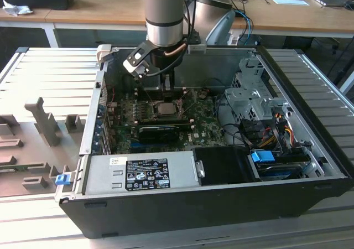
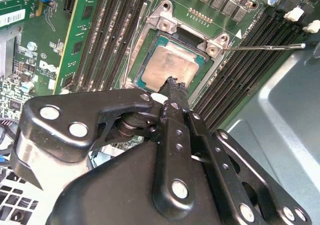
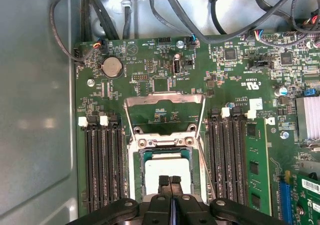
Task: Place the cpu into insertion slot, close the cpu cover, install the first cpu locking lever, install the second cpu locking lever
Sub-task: 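Close the cpu cover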
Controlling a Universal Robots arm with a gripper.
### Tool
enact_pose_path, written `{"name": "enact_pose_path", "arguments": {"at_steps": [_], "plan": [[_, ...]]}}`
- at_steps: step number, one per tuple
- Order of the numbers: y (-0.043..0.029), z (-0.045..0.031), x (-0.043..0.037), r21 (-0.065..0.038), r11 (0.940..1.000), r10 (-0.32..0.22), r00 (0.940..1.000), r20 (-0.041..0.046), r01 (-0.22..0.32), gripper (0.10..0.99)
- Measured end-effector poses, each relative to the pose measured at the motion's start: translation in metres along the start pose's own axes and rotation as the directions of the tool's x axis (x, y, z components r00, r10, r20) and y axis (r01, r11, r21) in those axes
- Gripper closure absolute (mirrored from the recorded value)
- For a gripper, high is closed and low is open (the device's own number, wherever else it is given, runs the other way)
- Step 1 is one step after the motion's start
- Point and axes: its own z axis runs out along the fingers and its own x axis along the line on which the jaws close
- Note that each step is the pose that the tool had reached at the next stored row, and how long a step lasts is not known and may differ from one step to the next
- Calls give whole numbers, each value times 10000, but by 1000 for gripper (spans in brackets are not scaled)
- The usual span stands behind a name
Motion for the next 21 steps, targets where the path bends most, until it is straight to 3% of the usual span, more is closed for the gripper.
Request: {"name": "enact_pose_path", "arguments": {"at_steps": [21], "plan": [[4,-61,13,-4,10000,-6,10000,65,6,980]]}}
